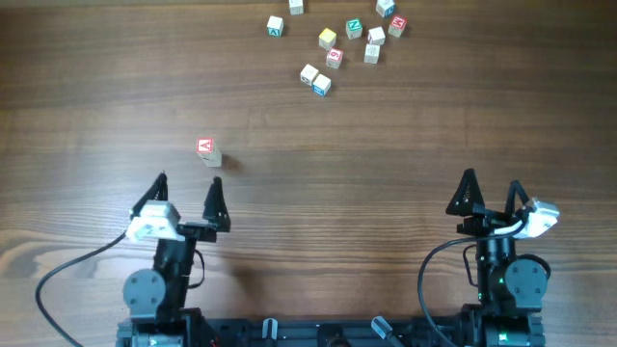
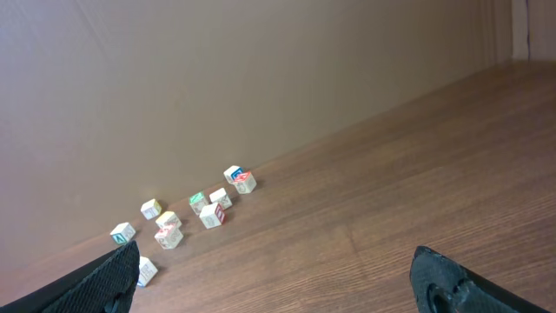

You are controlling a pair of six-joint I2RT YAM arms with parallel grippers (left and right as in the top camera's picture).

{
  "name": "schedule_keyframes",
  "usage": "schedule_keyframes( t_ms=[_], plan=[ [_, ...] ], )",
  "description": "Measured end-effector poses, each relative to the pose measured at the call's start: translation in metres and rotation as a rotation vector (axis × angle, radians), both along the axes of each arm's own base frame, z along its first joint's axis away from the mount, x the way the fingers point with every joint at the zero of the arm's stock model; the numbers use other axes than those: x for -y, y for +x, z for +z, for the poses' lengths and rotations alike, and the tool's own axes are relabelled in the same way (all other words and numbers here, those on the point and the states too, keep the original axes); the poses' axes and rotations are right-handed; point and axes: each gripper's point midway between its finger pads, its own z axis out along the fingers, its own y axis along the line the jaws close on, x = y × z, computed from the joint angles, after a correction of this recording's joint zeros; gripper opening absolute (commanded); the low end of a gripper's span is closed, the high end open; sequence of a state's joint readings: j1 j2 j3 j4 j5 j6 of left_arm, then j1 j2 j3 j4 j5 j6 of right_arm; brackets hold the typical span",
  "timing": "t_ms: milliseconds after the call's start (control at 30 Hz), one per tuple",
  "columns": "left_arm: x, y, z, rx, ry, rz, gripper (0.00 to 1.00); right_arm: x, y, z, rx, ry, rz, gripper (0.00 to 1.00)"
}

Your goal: Form a tower

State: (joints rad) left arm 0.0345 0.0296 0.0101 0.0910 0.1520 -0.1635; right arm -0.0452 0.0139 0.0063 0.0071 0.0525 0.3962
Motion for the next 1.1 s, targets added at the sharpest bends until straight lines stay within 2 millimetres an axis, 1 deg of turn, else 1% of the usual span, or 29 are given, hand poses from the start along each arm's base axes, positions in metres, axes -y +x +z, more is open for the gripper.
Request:
schedule_keyframes(
  t_ms=[67,100,133,633,700,767,833,900,1100],
  plan=[
    [-0.006,0.000,-0.018,-0.071,-0.004,0.037,1.00,0.000,0.000,0.000,0.000,0.000,0.000,1.00],
    [-0.009,0.000,-0.030,-0.122,-0.005,0.053,1.00,0.000,0.000,0.000,0.000,0.000,0.000,1.00],
    [-0.013,0.000,-0.035,-0.143,-0.005,0.074,1.00,0.000,0.000,0.000,0.000,0.000,0.000,1.00],
    [-0.016,0.000,-0.036,-0.144,-0.005,0.095,1.00,0.000,0.000,0.000,0.000,-0.004,0.000,1.00],
    [-0.016,0.000,-0.036,-0.144,-0.005,0.095,1.00,-0.003,0.000,-0.001,-0.008,-0.052,0.019,1.00],
    [-0.016,0.000,-0.036,-0.144,-0.005,0.096,1.00,-0.011,0.001,-0.002,-0.018,-0.151,0.065,1.00],
    [-0.016,0.000,-0.036,-0.144,-0.005,0.096,1.00,-0.014,0.001,-0.002,-0.020,-0.222,0.085,1.00],
    [-0.016,0.000,-0.036,-0.144,-0.005,0.095,1.00,-0.016,0.001,-0.002,-0.020,-0.243,0.094,1.00],
    [-0.016,0.000,-0.036,-0.144,-0.005,0.096,1.00,-0.016,0.001,-0.002,-0.018,-0.224,0.099,1.00]
  ],
)
